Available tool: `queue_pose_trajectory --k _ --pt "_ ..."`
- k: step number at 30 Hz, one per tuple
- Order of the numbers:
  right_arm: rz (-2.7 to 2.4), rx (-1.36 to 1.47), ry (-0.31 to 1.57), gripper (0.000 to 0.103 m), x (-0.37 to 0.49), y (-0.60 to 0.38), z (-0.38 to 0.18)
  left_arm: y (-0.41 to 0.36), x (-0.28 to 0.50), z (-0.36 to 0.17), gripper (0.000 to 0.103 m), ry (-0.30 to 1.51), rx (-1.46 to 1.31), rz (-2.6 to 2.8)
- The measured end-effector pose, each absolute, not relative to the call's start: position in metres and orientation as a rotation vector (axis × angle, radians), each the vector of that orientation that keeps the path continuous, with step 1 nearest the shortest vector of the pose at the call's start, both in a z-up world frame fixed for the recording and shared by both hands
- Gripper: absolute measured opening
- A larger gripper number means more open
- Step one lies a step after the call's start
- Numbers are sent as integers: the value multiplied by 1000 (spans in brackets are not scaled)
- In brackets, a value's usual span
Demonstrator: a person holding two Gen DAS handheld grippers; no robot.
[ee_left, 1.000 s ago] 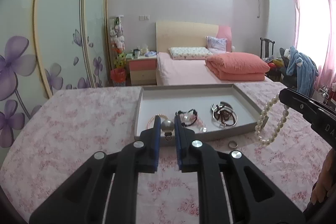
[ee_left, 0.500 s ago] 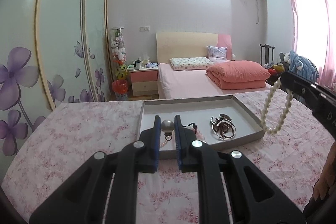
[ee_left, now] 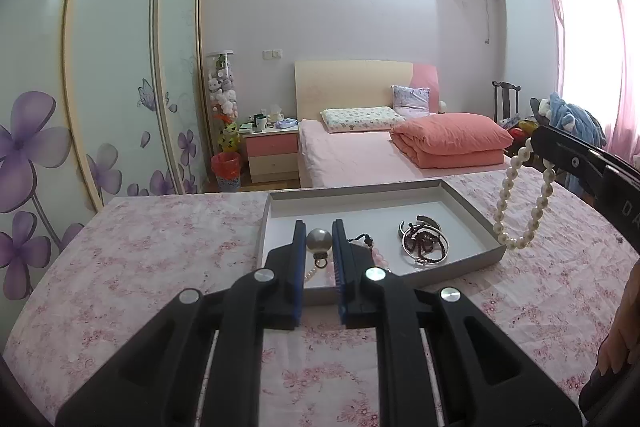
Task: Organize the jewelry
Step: 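Carry the pearl bracelet over the tray while the left tool carries the pearl earring, then open both tools to release the pearl bracelet and earring into the tray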
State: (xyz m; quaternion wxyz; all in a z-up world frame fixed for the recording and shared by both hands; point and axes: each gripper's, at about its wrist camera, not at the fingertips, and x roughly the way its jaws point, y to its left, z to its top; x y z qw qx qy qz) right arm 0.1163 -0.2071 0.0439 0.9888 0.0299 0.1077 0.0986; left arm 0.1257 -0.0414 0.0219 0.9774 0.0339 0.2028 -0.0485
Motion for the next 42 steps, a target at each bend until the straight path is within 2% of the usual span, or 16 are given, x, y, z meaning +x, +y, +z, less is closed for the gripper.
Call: queue_pose_trajectory --k 10,22,36,37,38,39,40,42 --pt "185 72 215 10 136 -214 44 -44 149 23 14 415 57 -109" --pt "191 158 337 10 212 -223 21 -48 229 5 14 521 13 -121" --pt "210 182 479 10 262 -211 -12 -66 279 -29 15 619 18 -155" --pt "203 176 489 12 263 -211 -14 -65 281 -31 17 632 9 -156" --pt "192 171 496 22 263 -212 -17 -63 283 -32 25 643 0 -153" --pt "189 173 500 28 262 -214 -18 -59 283 -32 31 641 -7 -145" --pt "185 180 499 39 260 -217 -18 -55 282 -32 31 635 -10 -136" --pt "172 191 492 40 255 -223 -19 -44 282 -31 31 631 -23 -115"
